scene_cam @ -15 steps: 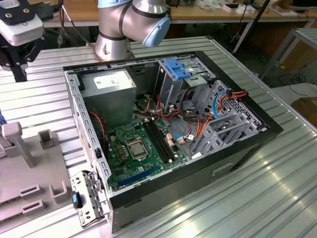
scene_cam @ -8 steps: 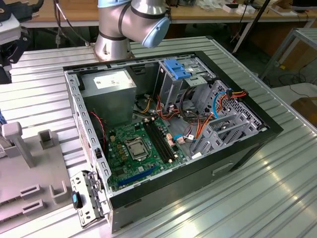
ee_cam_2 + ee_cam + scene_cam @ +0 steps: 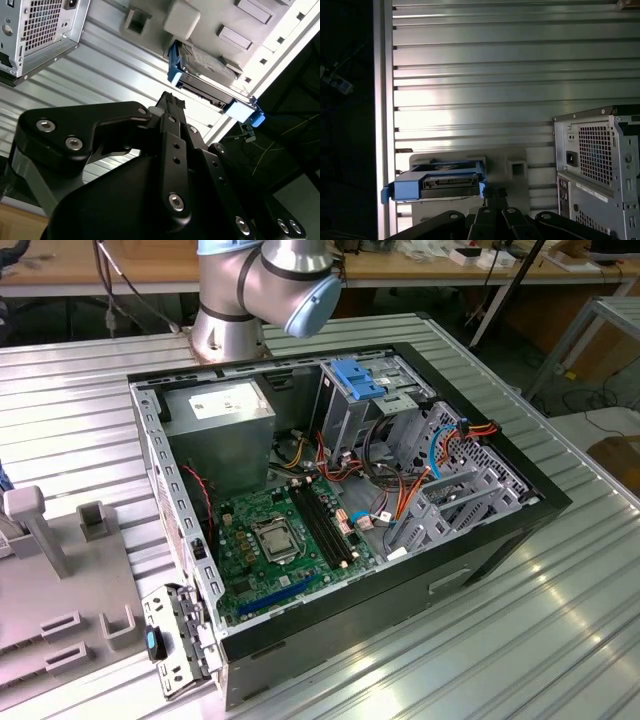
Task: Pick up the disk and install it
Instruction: 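Reach for the disk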
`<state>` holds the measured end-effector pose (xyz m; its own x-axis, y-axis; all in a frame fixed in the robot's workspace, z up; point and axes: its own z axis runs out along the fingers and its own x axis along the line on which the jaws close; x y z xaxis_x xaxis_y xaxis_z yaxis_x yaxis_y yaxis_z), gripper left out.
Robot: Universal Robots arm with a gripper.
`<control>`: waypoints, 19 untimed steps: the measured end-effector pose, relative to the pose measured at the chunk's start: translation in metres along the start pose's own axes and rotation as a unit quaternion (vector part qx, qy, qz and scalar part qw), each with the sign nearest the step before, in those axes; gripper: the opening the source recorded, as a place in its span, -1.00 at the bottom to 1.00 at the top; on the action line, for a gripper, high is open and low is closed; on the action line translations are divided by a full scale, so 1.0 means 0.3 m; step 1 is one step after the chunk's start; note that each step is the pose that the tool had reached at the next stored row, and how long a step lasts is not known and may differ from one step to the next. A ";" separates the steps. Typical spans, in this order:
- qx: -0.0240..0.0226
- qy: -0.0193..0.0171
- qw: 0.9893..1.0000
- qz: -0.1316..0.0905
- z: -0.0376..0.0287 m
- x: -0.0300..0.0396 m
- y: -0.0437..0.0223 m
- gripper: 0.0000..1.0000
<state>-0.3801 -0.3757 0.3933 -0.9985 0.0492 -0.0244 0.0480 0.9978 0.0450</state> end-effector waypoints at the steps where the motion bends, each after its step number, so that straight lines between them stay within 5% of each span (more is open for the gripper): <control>1: 0.000 0.000 1.000 0.000 0.000 0.016 -0.001 -0.79; 19: -0.001 0.001 1.000 -0.019 -0.004 0.229 -0.026 -0.79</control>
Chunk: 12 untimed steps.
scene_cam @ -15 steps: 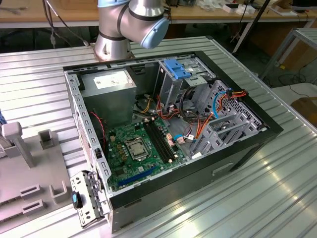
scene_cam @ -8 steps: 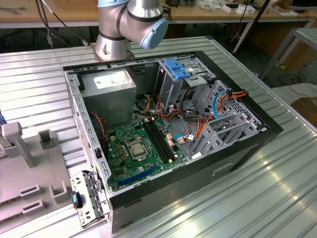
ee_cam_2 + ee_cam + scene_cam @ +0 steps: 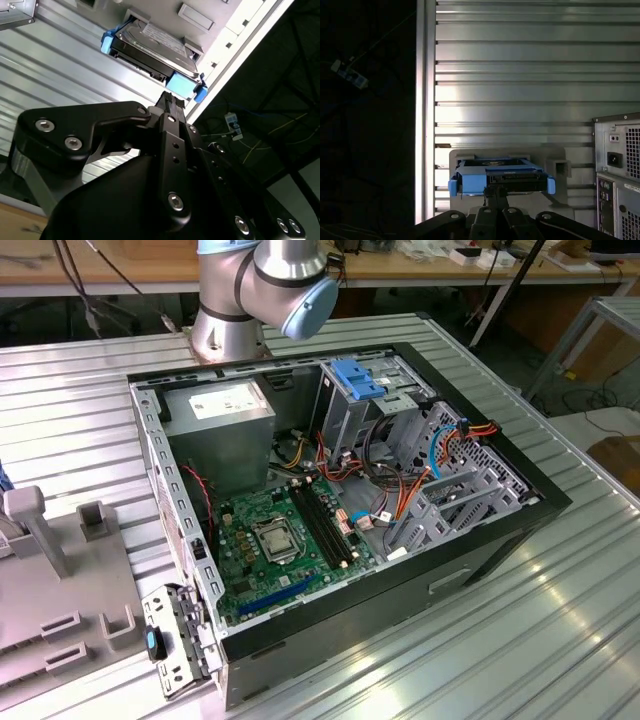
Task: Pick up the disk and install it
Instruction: 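Reach for the disk, then pick up the disk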
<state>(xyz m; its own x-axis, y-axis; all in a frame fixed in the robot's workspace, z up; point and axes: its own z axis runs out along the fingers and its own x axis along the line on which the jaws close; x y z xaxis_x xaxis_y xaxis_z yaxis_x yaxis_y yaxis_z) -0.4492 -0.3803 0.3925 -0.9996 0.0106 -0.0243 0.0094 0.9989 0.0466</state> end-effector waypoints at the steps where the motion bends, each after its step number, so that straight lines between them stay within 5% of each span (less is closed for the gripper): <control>1: 0.000 0.000 1.000 0.000 0.000 0.002 0.000 -0.79; 12: 0.000 0.000 1.000 0.000 0.000 0.003 0.000 -0.79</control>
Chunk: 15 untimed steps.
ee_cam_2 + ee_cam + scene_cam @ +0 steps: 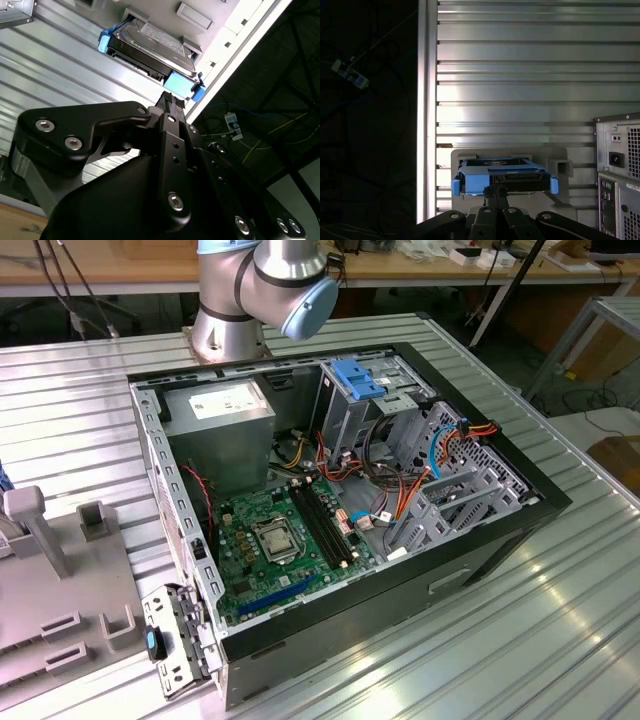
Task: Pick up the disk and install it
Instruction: 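Pick up the disk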
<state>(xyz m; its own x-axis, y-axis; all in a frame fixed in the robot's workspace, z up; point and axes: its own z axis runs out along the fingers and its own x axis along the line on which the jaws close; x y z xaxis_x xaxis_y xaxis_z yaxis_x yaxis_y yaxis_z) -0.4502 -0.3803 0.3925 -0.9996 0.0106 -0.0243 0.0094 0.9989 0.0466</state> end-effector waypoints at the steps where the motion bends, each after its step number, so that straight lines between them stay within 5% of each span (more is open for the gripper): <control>1: 0.000 0.000 1.000 0.000 0.000 0.000 0.000 -0.79; 4: 0.000 0.000 1.000 -0.001 0.000 0.000 0.000 -0.79; 10: -0.002 0.003 0.998 -0.064 0.000 0.000 0.000 -0.79; 13: -0.002 0.005 0.995 -0.103 0.001 0.000 0.000 -0.79; 15: 0.002 0.007 0.991 -0.136 0.001 0.000 0.000 -0.79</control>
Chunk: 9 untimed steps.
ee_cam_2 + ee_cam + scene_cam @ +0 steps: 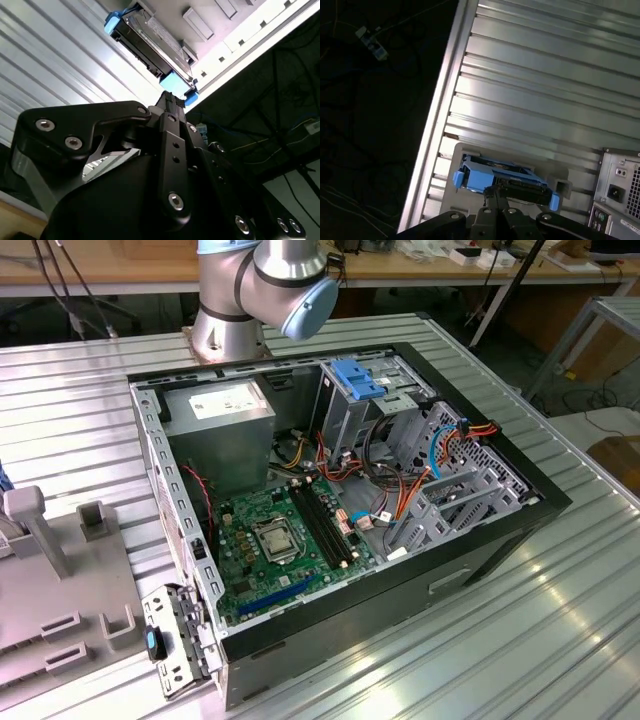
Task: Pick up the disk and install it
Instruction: 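Pick up the disk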
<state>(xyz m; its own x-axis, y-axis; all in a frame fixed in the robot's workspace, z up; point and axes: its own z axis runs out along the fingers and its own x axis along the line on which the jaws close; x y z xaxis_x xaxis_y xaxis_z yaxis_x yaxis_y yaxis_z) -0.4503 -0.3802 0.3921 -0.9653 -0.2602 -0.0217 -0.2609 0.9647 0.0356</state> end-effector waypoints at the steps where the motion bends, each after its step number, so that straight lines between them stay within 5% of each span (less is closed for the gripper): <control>1: 0.004 0.001 1.000 -0.006 0.000 0.000 0.000 -0.79; 4: 0.028 0.009 0.999 -0.027 0.002 0.000 0.000 -0.79; 7: 0.033 0.010 0.999 -0.038 0.009 0.000 0.002 -0.79; 9: 0.033 0.010 0.997 -0.065 0.011 0.000 0.002 -0.79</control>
<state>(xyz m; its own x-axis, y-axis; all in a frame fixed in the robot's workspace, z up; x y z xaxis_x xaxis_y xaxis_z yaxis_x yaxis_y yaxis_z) -0.4503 -0.3794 0.3887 -0.9233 -0.3842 -0.0011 -0.3840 0.9228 -0.0314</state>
